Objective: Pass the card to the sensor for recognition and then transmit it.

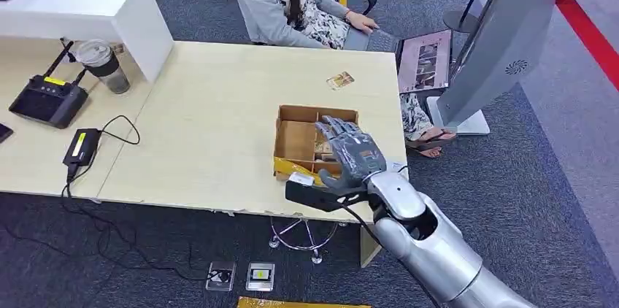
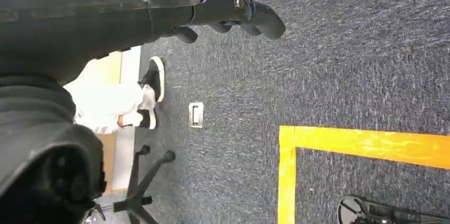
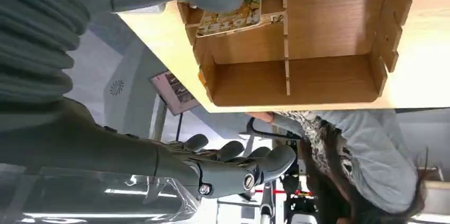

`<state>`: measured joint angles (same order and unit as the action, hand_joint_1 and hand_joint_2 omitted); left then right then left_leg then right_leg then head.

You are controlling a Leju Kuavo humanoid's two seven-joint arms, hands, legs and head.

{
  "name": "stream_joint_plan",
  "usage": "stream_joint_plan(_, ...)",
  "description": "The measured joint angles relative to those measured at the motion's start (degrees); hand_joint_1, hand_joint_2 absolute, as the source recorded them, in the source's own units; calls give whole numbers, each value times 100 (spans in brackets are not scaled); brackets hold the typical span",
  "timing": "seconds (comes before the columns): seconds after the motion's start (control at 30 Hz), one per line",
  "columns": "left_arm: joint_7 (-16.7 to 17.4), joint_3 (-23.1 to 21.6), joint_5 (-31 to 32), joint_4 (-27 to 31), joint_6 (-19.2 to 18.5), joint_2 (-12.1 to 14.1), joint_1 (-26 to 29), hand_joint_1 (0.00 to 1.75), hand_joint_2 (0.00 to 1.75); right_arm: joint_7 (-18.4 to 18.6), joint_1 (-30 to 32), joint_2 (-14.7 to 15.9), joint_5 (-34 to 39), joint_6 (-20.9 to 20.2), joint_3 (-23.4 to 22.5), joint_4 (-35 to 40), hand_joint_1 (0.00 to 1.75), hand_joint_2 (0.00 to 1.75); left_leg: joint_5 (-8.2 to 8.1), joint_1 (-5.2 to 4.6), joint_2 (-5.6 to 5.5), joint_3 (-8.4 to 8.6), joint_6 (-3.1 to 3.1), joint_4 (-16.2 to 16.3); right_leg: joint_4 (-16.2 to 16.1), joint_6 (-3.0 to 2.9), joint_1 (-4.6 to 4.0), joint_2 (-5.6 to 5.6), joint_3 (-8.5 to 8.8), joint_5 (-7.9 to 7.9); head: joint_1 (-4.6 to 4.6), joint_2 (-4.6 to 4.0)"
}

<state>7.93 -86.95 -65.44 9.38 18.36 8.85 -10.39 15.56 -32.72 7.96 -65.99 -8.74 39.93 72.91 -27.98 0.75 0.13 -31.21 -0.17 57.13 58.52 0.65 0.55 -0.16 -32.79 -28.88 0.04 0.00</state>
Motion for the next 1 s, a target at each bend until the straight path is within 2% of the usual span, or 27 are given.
stream_joint_plan(0.47,0,0,-2,0,2,0,0,0,0,-9,-29,-48,35,-94,-2,0,3,175,0,0,0,0,0,0,0,0,0,0,0,0,0,0)
stream_joint_plan(0.53,0,0,-2,0,4,0,0,0,0,-18,-36,-52,37,-74,-2,-4,0,175,0,0,0,0,0,0,0,0,0,0,0,0,0,0)
stream_joint_plan(0.6,-28,0,-2,0,11,0,-2,0,0,-55,-99,-105,13,0,-2,-122,19,175,0,0,0,0,0,0,0,0,0,0,-1,0,0,0)
stream_joint_plan(0.67,-74,0,-4,0,-2,2,-2,0,0,-57,-125,-131,13,-17,-2,-177,21,175,0,0,0,-1,0,0,0,0,0,0,-1,0,0,0)
stream_joint_plan(0.7,-77,0,-4,0,-2,2,-1,0,0,-55,-124,-133,13,-24,-2,-199,31,175,0,0,0,-1,0,0,0,0,0,0,-1,0,0,0)
stream_joint_plan(0.77,-77,0,-4,0,-2,2,-2,0,0,-48,-128,-146,13,-33,-2,-234,16,175,0,0,0,-1,0,0,0,0,0,1,-1,0,0,0)
stream_joint_plan(0.9,-79,0,-2,0,-9,2,-1,0,0,-9,-129,-184,11,-83,-2,-306,5,175,0,0,0,-1,0,0,0,0,0,0,-1,0,0,0)
stream_joint_plan(0.97,-85,0,-2,0,-18,4,-2,0,0,0,-132,-186,-2,-127,-2,-330,10,175,0,0,0,-1,0,0,0,0,0,0,-1,0,0,0)
stream_joint_plan(1.0,-85,0,-2,0,-20,7,-2,0,0,2,-132,-188,-2,-142,-2,-339,24,175,0,0,0,-1,0,0,0,0,0,0,-1,0,0,0)
